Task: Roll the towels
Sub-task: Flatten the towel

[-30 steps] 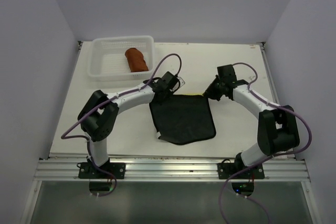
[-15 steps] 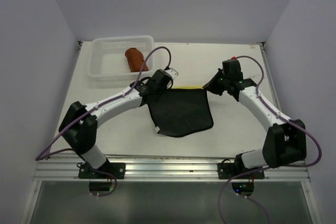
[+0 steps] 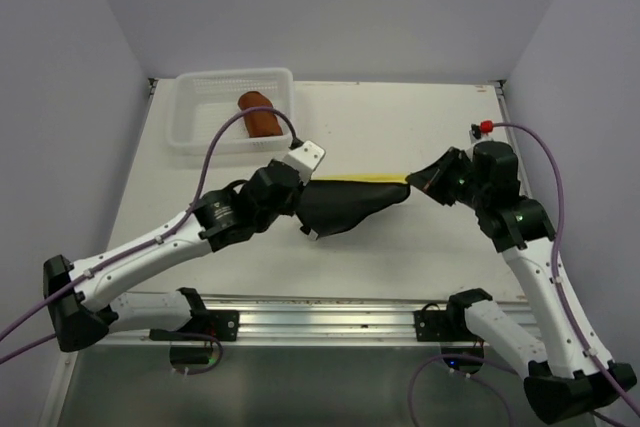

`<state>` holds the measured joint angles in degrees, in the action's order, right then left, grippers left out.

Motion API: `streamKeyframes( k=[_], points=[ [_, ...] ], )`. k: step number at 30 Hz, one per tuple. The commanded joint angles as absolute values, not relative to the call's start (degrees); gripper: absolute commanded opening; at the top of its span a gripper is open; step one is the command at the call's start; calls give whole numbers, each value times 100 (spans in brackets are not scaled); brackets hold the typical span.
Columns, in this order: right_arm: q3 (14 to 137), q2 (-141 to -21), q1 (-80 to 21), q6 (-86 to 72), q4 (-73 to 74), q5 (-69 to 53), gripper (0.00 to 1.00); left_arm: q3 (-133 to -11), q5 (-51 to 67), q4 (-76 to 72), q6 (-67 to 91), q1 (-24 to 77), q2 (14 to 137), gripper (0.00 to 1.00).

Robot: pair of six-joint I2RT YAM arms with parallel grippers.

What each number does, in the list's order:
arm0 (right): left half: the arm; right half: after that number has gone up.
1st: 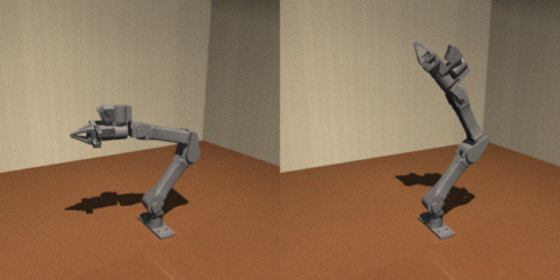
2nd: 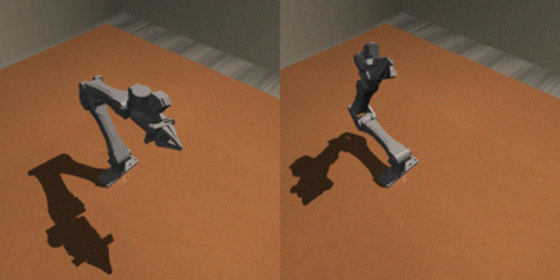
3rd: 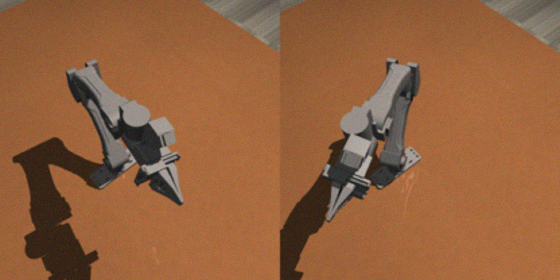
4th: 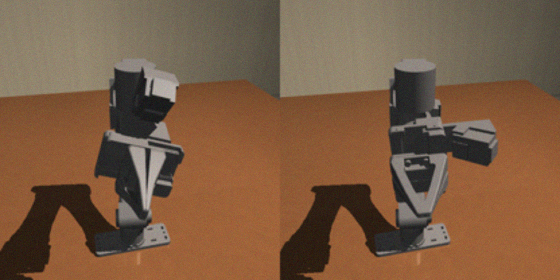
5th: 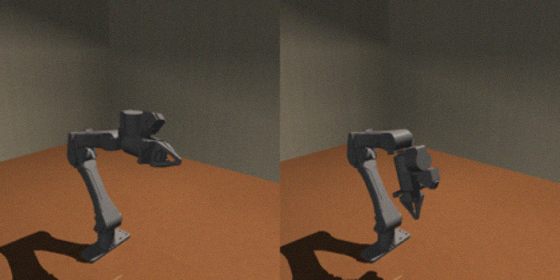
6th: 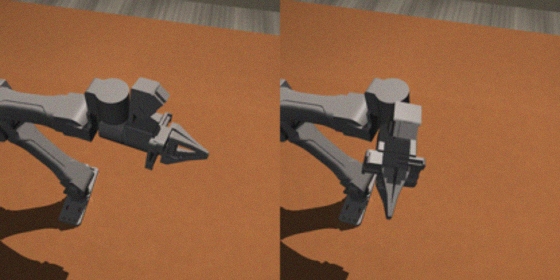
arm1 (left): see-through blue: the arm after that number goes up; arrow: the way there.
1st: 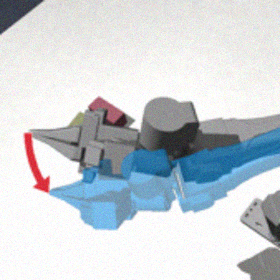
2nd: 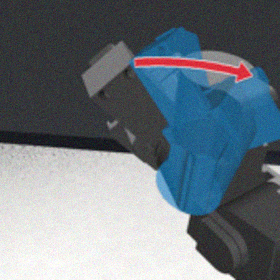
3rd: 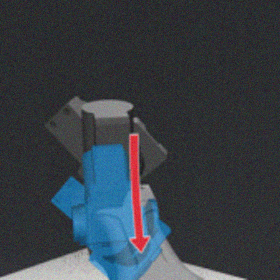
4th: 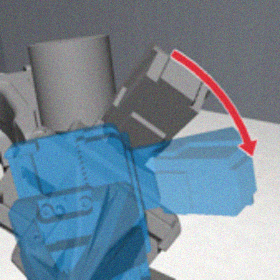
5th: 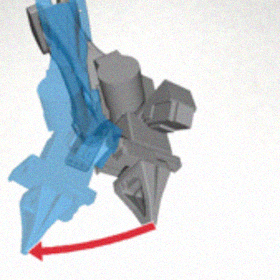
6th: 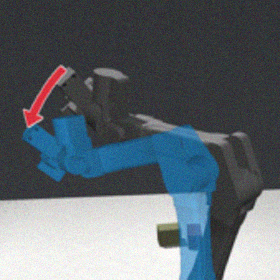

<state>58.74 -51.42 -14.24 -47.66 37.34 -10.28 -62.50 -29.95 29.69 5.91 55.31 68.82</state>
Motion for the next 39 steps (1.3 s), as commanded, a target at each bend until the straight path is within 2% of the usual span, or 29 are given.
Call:
streamKeyframes(
  k=[1, 14, 25, 29, 39],
  points=[
    [5880, -4650, -1371, -4623, 4622, -1116, 0, -6170, -2998, 3410, 1054, 5607, 6120, 0],
    [6364, -3920, -1371, -5115, 5510, -1819, 0, -6259, -2093, 3692, 1239, 5704, 4739, 0],
    [5941, -3657, -1362, -5133, 5387, -2004, 0, -6108, -1934, 3823, 1301, 5704, 4527, 0],
    [6335, -3542, -1371, -5133, 5808, -2074, 0, -6178, -1014, 3832, 1169, 5713, 4272, 0],
    [7093, -3244, -1362, -5317, 6644, -2461, 0, -6241, 193, 3736, 1177, 5704, 3437, 0]
  ],
)
